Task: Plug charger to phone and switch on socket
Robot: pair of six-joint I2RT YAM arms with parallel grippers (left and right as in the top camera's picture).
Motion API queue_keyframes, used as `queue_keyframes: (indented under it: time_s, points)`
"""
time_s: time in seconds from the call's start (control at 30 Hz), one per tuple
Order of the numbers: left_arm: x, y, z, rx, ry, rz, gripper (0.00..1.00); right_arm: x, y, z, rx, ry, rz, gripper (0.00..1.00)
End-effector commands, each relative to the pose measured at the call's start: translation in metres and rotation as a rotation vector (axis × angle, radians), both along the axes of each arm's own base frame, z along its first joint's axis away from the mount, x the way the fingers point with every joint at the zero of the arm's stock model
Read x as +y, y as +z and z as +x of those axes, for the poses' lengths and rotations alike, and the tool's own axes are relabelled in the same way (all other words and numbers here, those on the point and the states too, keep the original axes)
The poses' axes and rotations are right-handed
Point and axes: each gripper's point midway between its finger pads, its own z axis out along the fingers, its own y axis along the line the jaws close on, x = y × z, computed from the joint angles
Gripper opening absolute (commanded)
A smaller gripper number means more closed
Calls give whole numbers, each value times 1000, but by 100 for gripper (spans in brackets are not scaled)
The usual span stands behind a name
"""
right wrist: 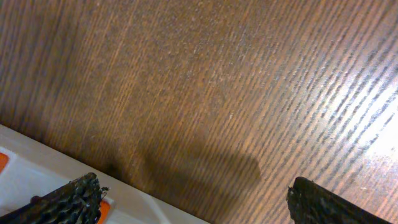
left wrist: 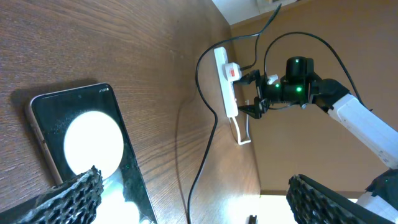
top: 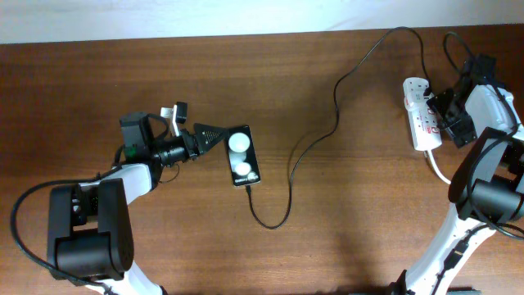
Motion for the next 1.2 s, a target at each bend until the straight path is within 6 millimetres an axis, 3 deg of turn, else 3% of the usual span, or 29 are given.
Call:
queue_keyframes:
  time_s: [0.0,0.07,0.43,1.17]
  points:
    - [0,-3,-2,-4,-10,-1,99,16,-13,8,-15,25,81,98]
    - [0,-3,-2,-4,-9,-1,99,29,-14,13,-45,48,158,99]
    - [0,-3,-2,-4,-9,-1,99,43,-16,7,-25,58,228,99]
    - [0,-3,-2,-4,-9,-1,99,48,-19,-5,27,53,251,99]
